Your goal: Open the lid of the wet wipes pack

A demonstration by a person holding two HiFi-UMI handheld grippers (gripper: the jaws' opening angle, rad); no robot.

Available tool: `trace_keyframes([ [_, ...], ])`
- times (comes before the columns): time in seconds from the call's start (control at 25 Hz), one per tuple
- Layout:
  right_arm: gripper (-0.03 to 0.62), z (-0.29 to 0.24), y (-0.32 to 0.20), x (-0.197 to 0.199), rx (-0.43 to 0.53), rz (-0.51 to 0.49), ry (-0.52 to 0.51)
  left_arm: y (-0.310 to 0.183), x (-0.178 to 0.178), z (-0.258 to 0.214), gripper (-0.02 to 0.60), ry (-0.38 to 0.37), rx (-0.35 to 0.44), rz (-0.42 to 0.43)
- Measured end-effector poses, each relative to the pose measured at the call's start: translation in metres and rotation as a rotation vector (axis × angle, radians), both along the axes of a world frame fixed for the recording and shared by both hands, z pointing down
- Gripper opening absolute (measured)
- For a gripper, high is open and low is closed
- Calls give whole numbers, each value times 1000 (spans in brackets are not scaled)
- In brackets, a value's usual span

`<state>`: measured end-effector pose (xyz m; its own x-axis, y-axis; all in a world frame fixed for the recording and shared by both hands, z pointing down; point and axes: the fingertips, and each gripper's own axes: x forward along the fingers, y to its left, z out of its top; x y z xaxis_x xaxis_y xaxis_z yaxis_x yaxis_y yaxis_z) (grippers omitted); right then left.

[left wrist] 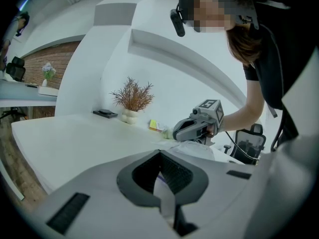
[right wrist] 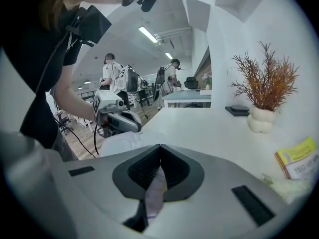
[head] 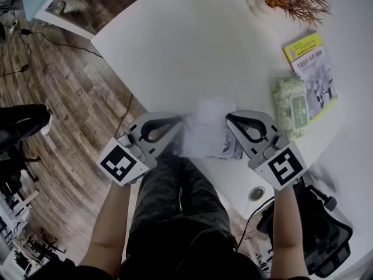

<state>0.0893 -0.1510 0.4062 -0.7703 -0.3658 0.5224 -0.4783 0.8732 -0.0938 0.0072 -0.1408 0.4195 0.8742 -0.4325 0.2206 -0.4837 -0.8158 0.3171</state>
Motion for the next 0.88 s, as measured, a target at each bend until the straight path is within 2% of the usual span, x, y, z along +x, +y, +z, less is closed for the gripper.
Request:
trace_keyframes([
  [0.48, 20, 1, 0, 0, 5, 1, 4, 2, -3, 4, 11, 12, -18, -39],
  [0.68, 20, 2, -3, 2, -2, 61, -8, 9, -6, 6, 11, 18, -30, -44],
  [0.88, 20, -4, -3, 5, 32, 110, -21, 16, -9, 5, 11, 34, -38, -60],
])
